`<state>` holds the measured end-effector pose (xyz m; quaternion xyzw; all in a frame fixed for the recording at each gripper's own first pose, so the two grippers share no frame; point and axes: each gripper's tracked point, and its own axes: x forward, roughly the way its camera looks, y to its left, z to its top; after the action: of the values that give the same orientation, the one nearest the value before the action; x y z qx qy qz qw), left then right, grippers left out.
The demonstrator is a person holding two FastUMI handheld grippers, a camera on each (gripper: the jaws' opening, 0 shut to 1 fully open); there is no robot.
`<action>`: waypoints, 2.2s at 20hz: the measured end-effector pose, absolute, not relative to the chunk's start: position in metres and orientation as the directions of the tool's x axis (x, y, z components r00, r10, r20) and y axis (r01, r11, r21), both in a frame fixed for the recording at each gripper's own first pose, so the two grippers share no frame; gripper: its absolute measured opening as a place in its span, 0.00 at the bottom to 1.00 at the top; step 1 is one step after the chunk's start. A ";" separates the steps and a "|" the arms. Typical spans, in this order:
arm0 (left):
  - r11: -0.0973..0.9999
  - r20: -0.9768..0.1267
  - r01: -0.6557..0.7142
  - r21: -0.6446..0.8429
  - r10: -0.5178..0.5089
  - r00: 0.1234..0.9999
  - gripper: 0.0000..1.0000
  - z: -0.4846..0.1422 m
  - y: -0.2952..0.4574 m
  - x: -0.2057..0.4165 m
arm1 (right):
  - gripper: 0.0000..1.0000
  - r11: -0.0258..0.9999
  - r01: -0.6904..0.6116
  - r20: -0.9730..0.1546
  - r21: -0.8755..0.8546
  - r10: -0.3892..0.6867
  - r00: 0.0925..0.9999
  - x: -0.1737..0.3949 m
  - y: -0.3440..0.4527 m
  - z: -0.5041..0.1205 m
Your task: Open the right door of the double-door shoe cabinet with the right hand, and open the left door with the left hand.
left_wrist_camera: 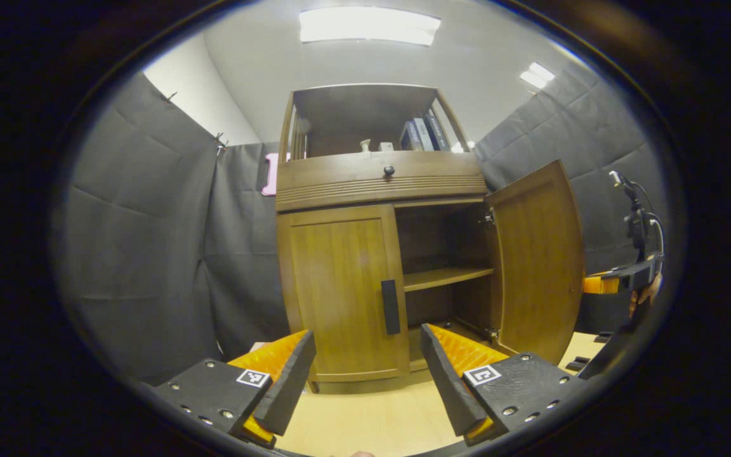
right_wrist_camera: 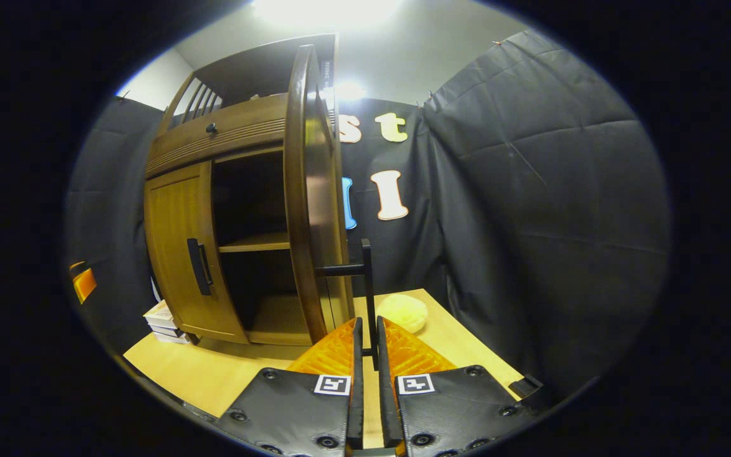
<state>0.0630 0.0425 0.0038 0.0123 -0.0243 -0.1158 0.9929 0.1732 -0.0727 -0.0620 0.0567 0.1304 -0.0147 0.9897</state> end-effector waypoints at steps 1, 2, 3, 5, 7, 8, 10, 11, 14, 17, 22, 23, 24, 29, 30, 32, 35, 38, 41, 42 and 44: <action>0.971 0.044 0.237 0.029 -0.238 0.970 0.96 0.004 0.042 0.062 | 0.13 0.992 0.061 -0.259 0.107 -0.031 0.965 0.172 -0.079 -0.062; 0.969 0.042 0.245 0.027 -0.246 0.968 0.96 0.004 0.041 0.061 | 0.13 0.991 0.073 -0.261 0.111 -0.042 0.964 0.169 -0.085 -0.061; 0.967 0.041 0.252 0.026 -0.253 0.967 0.96 0.005 0.040 0.061 | 0.13 0.990 0.079 -0.258 0.119 -0.046 0.965 0.169 -0.087 -0.060; 0.964 0.038 0.265 0.027 -0.266 0.963 0.96 0.003 0.040 0.061 | 0.13 0.988 0.057 -0.240 0.142 -0.021 0.970 0.164 -0.084 -0.052; 0.961 0.033 0.274 0.032 -0.275 0.961 0.96 0.002 0.039 0.062 | 0.13 0.992 0.047 -0.222 0.121 -0.019 0.975 0.160 -0.085 -0.045; 0.961 0.032 0.276 0.032 -0.277 0.960 0.96 0.001 0.039 0.061 | 0.13 0.993 0.041 -0.209 0.107 -0.018 0.978 0.157 -0.085 -0.039; 0.960 0.024 0.279 0.031 -0.280 0.960 0.96 0.000 0.038 0.062 | 0.13 0.996 0.030 -0.187 0.089 -0.013 0.982 0.151 -0.083 -0.027; 0.960 0.019 0.280 0.030 -0.280 0.960 0.96 0.000 0.038 0.062 | 0.13 0.996 0.020 -0.179 0.088 -0.004 0.984 0.150 -0.081 -0.023; 0.961 0.009 0.276 0.029 -0.276 0.961 0.96 -0.001 0.039 0.062 | 0.44 0.996 -0.018 -0.145 0.087 0.031 0.989 0.138 -0.072 -0.009; 0.962 0.015 0.270 0.029 -0.270 0.963 0.96 -0.001 0.038 0.066 | 0.95 0.998 -0.028 -0.129 0.063 0.036 0.991 0.131 -0.068 -0.005; 0.961 0.037 0.276 0.025 -0.277 0.960 0.96 0.002 0.034 0.073 | 0.97 0.999 -0.039 -0.128 0.005 0.040 0.991 0.130 -0.061 -0.008; 0.961 0.042 0.276 0.024 -0.277 0.960 0.96 0.003 0.034 0.075 | 0.92 0.999 -0.041 -0.130 0.001 0.041 0.991 0.131 -0.060 -0.008; 0.962 0.043 0.273 0.024 -0.274 0.961 0.96 0.002 0.034 0.076 | 0.92 0.999 -0.041 -0.134 0.001 0.040 0.990 0.131 -0.059 -0.010; 0.966 0.047 0.259 0.009 -0.259 0.965 0.96 0.003 0.030 0.083 | 0.98 0.999 -0.040 -0.149 -0.017 0.037 0.988 0.136 -0.058 -0.017; 0.967 0.044 0.256 0.006 -0.256 0.966 0.95 0.003 0.031 0.083 | 0.98 0.999 -0.040 -0.151 -0.019 0.037 0.988 0.136 -0.058 -0.017; 0.968 0.035 0.252 -0.003 -0.251 0.967 0.96 0.001 0.030 0.083 | 0.98 0.999 -0.032 -0.156 -0.025 0.028 0.987 0.140 -0.060 -0.020; 0.969 0.023 0.247 -0.018 -0.246 0.969 0.96 -0.001 0.027 0.084 | 0.99 1.000 -0.022 -0.167 -0.022 0.018 0.986 0.143 -0.063 -0.023; 0.969 -0.009 0.242 -0.051 -0.243 0.970 0.93 -0.009 0.025 0.085 | 0.97 1.000 -0.010 -0.172 -0.028 0.005 0.985 0.143 -0.067 -0.025; 0.971 -0.047 0.226 -0.074 -0.230 0.972 0.96 -0.019 0.022 0.085 | 0.97 0.999 0.002 -0.182 -0.037 -0.009 0.983 0.146 -0.070 -0.030; 0.971 -0.064 0.230 -0.072 -0.234 0.970 0.96 -0.022 0.021 0.083 | 0.97 0.999 0.002 -0.185 -0.038 -0.009 0.983 0.145 -0.071 -0.031; 0.973 -0.067 0.227 -0.051 -0.230 0.971 0.79 -0.021 0.016 0.082 | 0.99 0.999 0.006 -0.189 -0.043 -0.014 0.982 0.145 -0.072 -0.032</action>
<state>0.0818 0.0157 -0.0206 -0.0216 0.0362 -0.1150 0.9925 0.1451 -0.0724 -0.0317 -0.0211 0.0948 -0.0049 0.9953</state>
